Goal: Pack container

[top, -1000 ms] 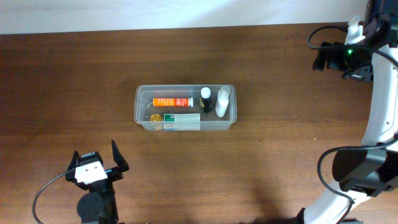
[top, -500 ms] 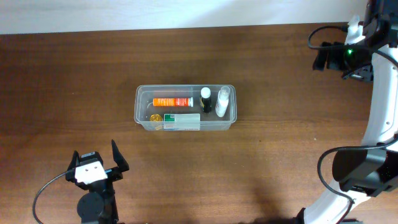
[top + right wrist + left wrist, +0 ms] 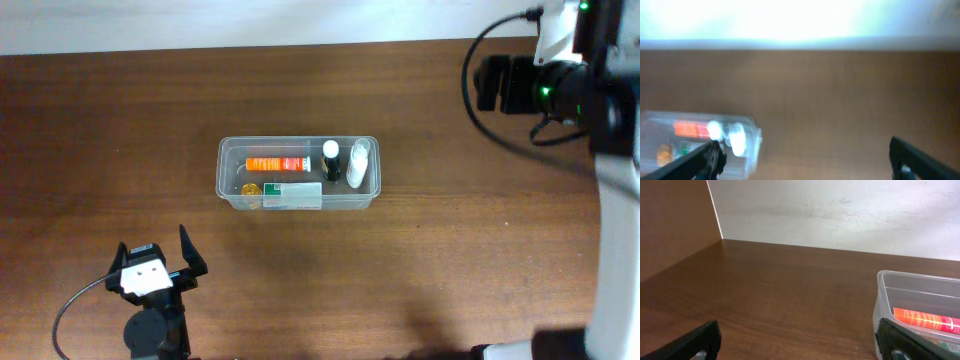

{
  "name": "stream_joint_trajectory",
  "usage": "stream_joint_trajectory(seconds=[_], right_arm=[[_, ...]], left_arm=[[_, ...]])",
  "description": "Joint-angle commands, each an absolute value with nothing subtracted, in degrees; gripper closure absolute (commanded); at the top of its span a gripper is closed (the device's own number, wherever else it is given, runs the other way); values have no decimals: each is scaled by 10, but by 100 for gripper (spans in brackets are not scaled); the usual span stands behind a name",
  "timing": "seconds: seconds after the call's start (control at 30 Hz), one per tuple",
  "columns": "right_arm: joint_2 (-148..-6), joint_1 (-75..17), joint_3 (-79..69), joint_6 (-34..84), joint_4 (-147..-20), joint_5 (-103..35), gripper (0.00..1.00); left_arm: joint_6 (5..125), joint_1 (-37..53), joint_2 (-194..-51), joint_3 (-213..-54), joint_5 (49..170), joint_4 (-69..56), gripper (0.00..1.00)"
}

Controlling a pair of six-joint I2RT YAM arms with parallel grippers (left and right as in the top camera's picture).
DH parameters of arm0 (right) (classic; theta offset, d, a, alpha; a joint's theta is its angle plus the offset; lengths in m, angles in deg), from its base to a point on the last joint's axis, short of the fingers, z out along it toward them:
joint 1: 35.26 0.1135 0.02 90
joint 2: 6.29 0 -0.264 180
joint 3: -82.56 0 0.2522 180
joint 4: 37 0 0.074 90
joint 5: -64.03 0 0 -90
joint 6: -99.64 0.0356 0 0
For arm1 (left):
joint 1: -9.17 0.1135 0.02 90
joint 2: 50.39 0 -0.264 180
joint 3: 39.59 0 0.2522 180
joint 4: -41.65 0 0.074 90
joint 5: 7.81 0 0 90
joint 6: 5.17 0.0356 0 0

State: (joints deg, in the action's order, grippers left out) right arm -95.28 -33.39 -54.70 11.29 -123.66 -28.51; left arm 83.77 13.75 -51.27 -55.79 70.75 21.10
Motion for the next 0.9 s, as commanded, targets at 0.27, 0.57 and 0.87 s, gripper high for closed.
stream_joint_trajectory(seconds=[0.27,0.57,0.87], right_arm=[[-636,-293,-74,114,-738,-288,2],[-392,-293,291,114,-513,-319,2],[-207,-293,554,116,-375,-347,2]], left_arm=[[847,135,-507,-552,704,214,0],[847,135,-507,-552,704,214,1],[847,135,-507,-552,704,214,1]])
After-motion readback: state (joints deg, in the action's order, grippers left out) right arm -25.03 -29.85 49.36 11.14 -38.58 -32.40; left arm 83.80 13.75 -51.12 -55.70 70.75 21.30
